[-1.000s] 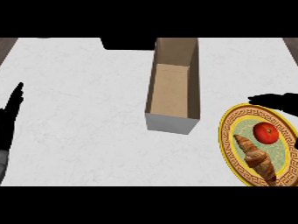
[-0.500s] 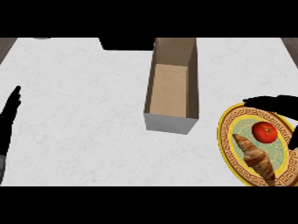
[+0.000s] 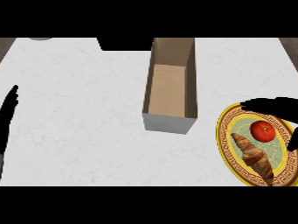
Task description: Pick the tomato from the plate and place it in the cardboard box
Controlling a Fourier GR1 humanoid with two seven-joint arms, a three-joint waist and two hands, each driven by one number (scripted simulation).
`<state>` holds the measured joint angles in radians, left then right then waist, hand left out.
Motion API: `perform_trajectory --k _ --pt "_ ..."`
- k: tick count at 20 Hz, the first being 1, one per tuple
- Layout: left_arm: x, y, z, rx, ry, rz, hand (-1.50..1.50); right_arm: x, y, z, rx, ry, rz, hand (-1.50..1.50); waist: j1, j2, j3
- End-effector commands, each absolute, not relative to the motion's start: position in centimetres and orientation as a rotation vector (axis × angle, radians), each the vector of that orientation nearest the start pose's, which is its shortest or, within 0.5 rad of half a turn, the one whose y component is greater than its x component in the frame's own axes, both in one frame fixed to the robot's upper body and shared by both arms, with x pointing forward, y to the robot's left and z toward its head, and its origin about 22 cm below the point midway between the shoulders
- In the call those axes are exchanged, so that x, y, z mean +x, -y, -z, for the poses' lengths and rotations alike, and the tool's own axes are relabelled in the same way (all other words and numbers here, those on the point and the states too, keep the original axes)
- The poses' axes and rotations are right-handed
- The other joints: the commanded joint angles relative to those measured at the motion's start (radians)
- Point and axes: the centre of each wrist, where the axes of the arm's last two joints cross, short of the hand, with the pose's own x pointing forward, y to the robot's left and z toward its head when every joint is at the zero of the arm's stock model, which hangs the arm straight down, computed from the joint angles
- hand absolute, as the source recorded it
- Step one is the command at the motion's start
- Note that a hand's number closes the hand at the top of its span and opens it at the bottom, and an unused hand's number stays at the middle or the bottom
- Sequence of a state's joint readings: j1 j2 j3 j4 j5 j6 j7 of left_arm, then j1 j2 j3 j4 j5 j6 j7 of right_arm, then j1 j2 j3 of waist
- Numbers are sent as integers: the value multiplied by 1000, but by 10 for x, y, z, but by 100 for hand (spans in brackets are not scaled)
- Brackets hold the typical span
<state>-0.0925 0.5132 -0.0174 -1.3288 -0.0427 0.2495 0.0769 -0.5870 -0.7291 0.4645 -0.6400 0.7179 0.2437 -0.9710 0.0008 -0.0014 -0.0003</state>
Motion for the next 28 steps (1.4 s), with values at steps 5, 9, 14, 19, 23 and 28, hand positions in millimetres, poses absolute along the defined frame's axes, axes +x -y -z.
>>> perform_trajectory --k 5,9,14,19,23,28 --pt "260 -347 -17 628 1359 213 0 331 400 -18 -64 1162 -1830 -150 5 2 0" --pt "245 -357 -2 643 1356 220 0 330 374 4 -86 1113 -1840 -150 7 2 0" --pt "249 -369 4 661 1351 198 0 334 345 10 -199 1331 -1796 150 -4 1 0" --pt "266 -363 -8 664 1356 200 0 337 368 15 -320 1403 -1756 150 6 4 1" --pt "288 -348 -25 632 1397 233 0 377 376 -26 -347 1456 -1769 150 32 16 3" --pt "290 -340 -28 598 1423 249 0 410 366 -66 -451 1556 -1704 150 69 31 5"
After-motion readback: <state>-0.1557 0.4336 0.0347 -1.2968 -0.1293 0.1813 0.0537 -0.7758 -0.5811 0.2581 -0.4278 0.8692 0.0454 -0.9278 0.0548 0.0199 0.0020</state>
